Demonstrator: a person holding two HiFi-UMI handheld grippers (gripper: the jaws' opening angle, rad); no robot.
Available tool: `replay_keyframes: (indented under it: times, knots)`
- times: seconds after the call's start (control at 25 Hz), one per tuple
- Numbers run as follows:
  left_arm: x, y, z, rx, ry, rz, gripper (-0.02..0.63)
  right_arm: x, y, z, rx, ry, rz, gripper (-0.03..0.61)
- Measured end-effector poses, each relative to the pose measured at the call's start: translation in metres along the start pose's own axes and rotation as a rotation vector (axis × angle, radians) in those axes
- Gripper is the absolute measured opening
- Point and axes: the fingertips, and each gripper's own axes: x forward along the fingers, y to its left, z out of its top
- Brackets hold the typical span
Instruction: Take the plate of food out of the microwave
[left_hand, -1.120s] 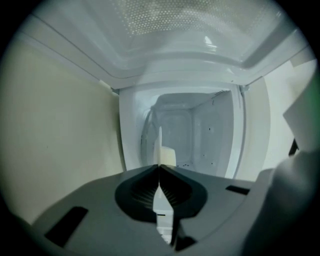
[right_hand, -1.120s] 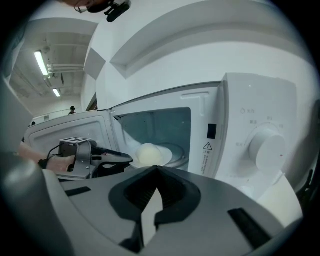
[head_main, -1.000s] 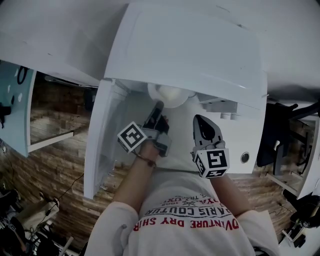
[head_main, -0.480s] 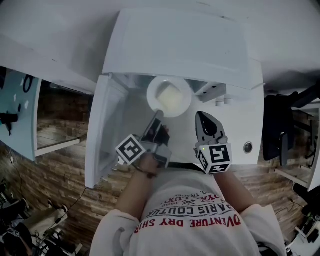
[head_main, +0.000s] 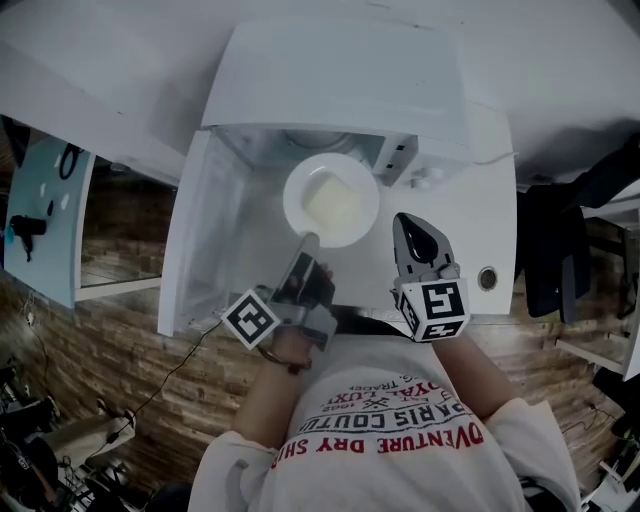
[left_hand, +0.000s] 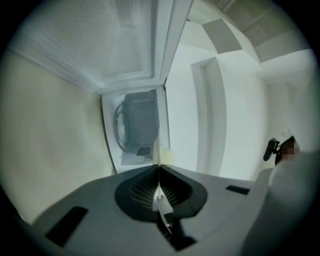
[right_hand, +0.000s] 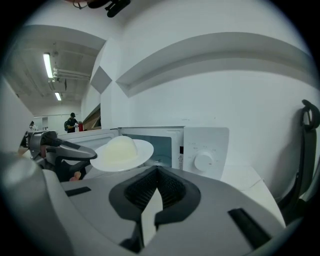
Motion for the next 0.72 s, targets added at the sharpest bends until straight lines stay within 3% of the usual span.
replay_keyframes:
  times: [0.36,0.72]
  knots:
    - [-0.024,-0.056,0.006,0.063,-0.041,-0.08,0.014,-0.027,0.02,0.027,-0.003,-0.081,0.023,0.005]
    - [-0.029,-0.078,0.01,0.082,-0.029,-0.11,0.014,-0.039,0.032,0.053,-0.017,-0.158,0.026,0.003]
